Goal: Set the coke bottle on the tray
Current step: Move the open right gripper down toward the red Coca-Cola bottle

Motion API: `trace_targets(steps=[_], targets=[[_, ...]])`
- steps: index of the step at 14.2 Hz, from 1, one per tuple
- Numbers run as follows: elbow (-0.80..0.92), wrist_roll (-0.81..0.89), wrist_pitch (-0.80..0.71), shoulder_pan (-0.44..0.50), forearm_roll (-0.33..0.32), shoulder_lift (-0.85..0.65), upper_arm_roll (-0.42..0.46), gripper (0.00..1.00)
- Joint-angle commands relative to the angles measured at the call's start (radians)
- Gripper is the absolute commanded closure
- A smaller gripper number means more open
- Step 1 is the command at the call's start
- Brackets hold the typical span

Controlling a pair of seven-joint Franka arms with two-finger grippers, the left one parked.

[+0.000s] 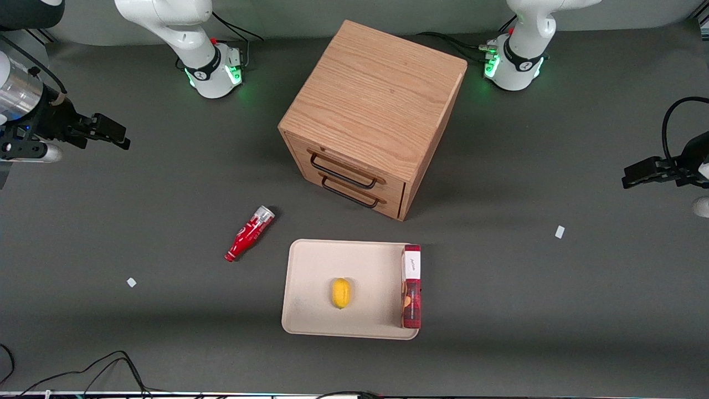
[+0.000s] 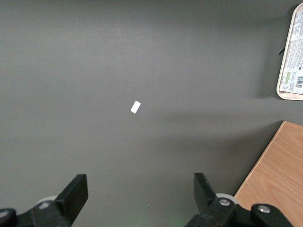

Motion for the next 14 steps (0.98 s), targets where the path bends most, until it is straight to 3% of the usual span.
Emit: trace_targets(steps=[1, 7, 14], targets=[[0.032, 0.012, -0.025, 0.002, -0.039, 0.006, 0.009, 0.00], [0.055, 0.047, -0.003, 0.013, -0.046, 0.075, 0.017, 0.00], [0.076, 0.433, 0.174, 0.033, -0.053, 0.288, 0.156, 0.00]])
